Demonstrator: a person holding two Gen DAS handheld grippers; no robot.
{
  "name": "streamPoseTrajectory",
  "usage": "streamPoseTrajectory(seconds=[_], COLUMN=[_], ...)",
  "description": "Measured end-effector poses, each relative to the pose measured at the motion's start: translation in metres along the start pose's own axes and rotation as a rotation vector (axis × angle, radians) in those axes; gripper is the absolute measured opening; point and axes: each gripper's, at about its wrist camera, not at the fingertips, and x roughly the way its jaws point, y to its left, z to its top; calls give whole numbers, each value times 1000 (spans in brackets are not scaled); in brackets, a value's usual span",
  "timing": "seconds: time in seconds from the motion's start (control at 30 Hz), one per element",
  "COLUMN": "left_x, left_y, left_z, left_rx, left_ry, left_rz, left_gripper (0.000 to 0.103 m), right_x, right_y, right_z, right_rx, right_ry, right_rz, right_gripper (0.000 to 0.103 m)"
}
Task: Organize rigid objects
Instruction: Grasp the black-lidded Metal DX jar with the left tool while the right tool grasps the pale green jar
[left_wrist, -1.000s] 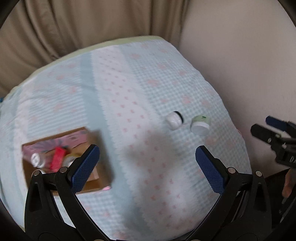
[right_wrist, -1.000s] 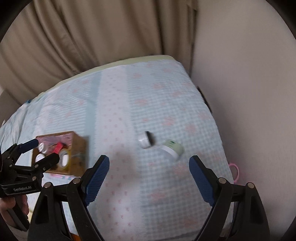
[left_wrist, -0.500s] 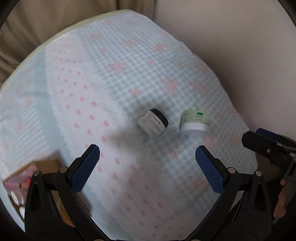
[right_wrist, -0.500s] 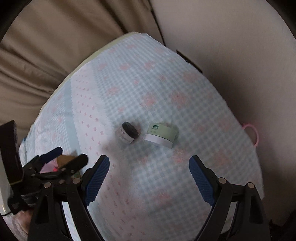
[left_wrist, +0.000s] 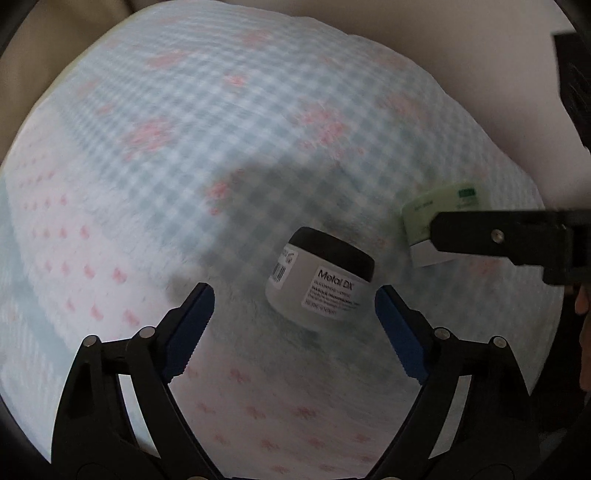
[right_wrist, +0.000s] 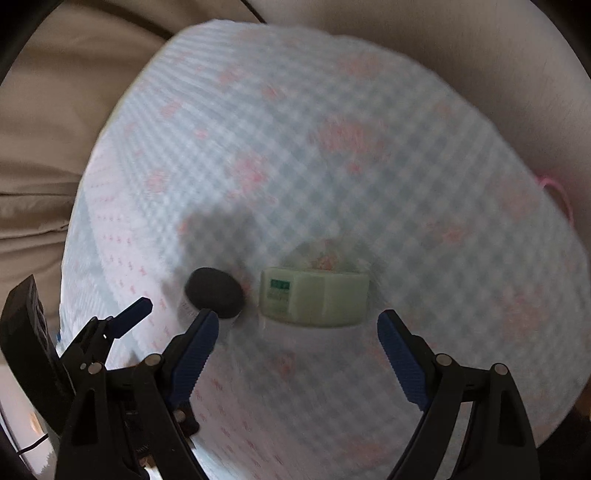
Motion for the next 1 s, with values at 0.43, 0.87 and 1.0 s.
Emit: streamPoseTrajectory(seconds=[0.43, 0.87, 1.0], left_x=[31, -2, -29], left_y=[-14, 22, 36], left_z=[15, 1, -6], left_rx=[145, -22, -95], left_ry=[3, -15, -50], left_rz=[-71, -105, -102], left_gripper=[57, 55, 55], right_x=[29, 12, -8], right_y=[-10, -7, -3], right_z=[10, 7, 4], right_rx=[65, 57, 32], right_ry=[51, 17, -10], right_rz=[-28, -5, 14], right_gripper=[66, 66, 66])
